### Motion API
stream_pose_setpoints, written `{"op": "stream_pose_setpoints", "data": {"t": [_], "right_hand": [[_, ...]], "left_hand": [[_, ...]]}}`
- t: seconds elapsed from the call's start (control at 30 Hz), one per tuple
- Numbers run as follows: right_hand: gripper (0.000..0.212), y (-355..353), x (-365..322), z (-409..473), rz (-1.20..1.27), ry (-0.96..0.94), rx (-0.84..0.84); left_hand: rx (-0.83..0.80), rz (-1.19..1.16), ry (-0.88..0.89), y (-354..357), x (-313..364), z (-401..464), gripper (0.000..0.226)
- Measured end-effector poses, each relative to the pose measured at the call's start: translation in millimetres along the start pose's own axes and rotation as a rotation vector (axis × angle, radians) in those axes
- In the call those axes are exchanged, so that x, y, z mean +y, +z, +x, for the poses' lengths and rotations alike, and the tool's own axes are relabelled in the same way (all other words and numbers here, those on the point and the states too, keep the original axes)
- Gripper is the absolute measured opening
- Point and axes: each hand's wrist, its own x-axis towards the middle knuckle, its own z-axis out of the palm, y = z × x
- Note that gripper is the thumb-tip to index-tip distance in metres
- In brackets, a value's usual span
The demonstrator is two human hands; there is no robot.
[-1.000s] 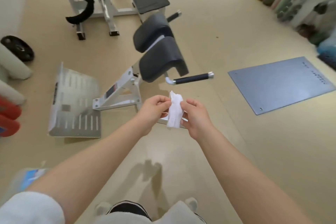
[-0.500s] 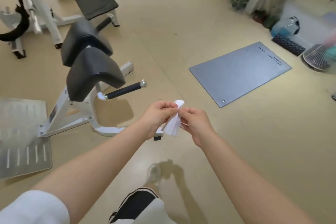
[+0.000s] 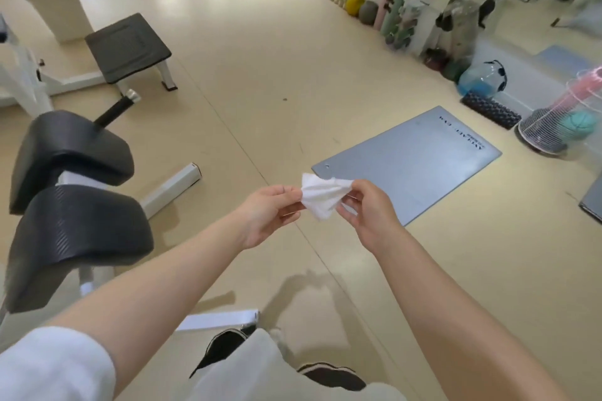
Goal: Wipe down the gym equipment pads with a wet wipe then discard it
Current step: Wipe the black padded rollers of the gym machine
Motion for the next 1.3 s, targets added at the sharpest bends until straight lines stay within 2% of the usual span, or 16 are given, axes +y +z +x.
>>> {"op": "stream_pose_setpoints", "data": {"t": [0.17,0.27,0.37,0.4,0.5,0.7,0.77,0.83,0.9,0.97,1.03,1.1,1.2,1.3], "right_hand": [[0.021,7,-32,80,-0.062,-0.012,-0.007],[0.024,16,-40,135,-0.096,0.017,-0.081],[0.031,30,-54,195,-0.214,0.035,-0.159],[0.03,33,-61,215,-0.268,0.033,-0.179],[0.019,42,-89,268,-0.419,-0.01,-0.249],[0.017,67,-126,329,-0.566,-0.044,-0.461],[0.019,80,-130,339,-0.597,-0.036,-0.55],[0.018,95,-129,344,-0.64,0.001,-0.653],[0.016,112,-124,344,-0.646,0.088,-0.774],[0.015,129,-119,336,-0.614,0.184,-0.842],[0.016,145,-112,334,-0.565,0.28,-0.831],[0.015,153,-107,339,-0.501,0.382,-0.843],[0.019,175,-103,342,-0.376,0.541,-0.903],[0.02,202,-99,338,-0.275,0.627,-0.922]], "left_hand": [[0.051,-0.002,-0.071,-4,25,60,0.013],[0.075,-0.275,-0.005,-3,31,100,0.015],[0.135,-0.539,0.106,0,40,142,0.032],[0.162,-0.582,0.147,2,45,154,0.031],[0.302,-0.636,0.238,12,65,187,0.01],[0.769,-0.534,0.306,24,91,225,0.012],[0.932,-0.386,0.31,19,89,225,0.015],[1.076,-0.139,0.253,11,83,221,0.015],[1.145,-0.087,0.166,1,78,216,0.022],[1.138,-0.325,0.094,-9,77,208,0.033],[1.032,-0.636,0.068,-17,79,199,0.02],[0.905,-0.818,0.086,-21,79,193,0.005],[0.851,-0.965,0.184,-38,86,186,0.005],[0.932,-0.972,0.26,-67,91,181,0.005]]}}
